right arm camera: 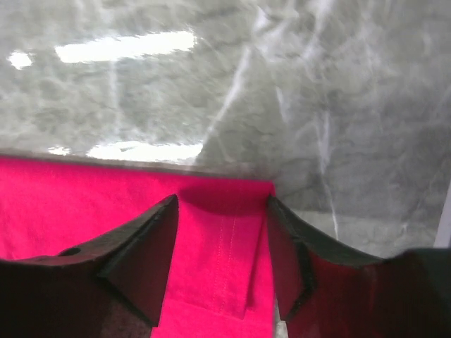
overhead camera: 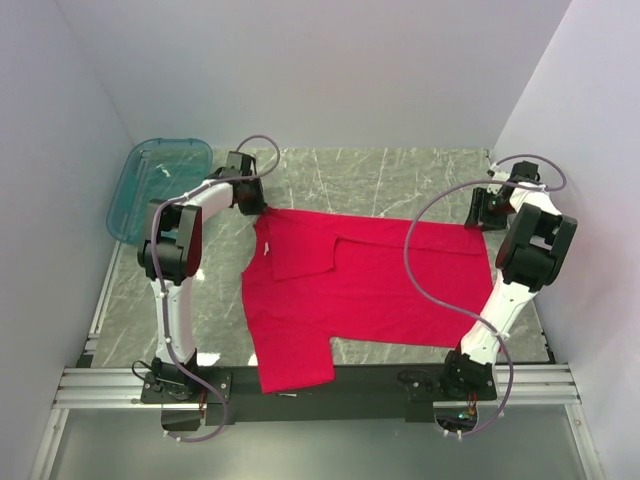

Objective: Fold and stack the t-shirts
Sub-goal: Fold the tshirt

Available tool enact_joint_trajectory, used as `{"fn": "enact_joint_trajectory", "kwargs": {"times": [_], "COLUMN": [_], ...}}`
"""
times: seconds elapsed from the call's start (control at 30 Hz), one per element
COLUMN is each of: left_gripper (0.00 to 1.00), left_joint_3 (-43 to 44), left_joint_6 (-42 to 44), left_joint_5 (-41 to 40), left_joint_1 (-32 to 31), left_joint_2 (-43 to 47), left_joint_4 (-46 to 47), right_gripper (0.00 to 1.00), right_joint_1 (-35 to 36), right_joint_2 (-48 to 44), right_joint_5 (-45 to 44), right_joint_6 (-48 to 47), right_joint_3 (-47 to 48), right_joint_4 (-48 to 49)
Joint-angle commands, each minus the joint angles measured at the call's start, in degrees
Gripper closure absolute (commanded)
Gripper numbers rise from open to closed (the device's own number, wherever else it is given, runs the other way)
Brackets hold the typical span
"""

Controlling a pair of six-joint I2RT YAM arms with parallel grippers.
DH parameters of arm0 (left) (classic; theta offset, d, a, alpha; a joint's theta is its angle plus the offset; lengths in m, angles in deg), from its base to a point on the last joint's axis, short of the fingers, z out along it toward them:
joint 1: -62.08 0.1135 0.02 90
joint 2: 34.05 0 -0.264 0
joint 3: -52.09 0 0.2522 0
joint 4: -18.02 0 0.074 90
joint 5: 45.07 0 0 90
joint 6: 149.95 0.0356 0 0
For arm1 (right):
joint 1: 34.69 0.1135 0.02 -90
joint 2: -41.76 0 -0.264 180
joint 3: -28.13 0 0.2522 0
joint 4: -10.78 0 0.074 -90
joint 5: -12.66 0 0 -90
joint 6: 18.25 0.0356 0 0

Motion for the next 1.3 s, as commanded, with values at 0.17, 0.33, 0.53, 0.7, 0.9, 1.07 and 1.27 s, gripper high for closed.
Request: {"fn": "enact_joint_trajectory", "kwargs": {"times": [0.17,0.33,0.53,0.7,0.9,1.07,1.27], "left_gripper": [0.94,0.55,0.30,0.28,0.20,0.01,0.14], "left_joint_3": [18.1,27.3,25.8,12.7,-10.9,-30.3,-49.4], "left_joint_6": [-1.0,-1.2,1.2,3.1,-1.2,-12.1,-22.1], "left_joint_5": [0.2,-1.5,-4.7,-1.9,-1.9,3.1,12.2], "left_joint_1": [2.9,3.5,4.1,4.1,4.8,9.9,11.0], "left_joint_2": [-11.5,-13.1,-3.4,10.3,33.7,53.2,65.5], "left_joint_4": [-2.7,-4.5,-2.4,6.2,13.0,4.1,-10.6], "right_gripper": [0.35,0.35,0.32,0.32,0.26,0.24,0.22], "right_joint_1": [1.3,3.2,6.5,10.7,25.4,43.6,52.1], "right_joint_2": [-9.7,-16.2,-24.4,-31.6,-47.0,-63.5,-69.6], "right_joint_5": [6.0,8.3,20.1,30.5,29.3,18.1,12.7], "right_joint_6": [0.3,-2.2,-17.1,-43.6,-59.9,-49.2,-41.6], "right_joint_3": [1.1,-5.6,-14.5,-23.0,-42.7,-55.8,-61.3], "right_joint_4": [2.3,2.3,-5.0,-17.7,-19.0,-2.9,2.4]}}
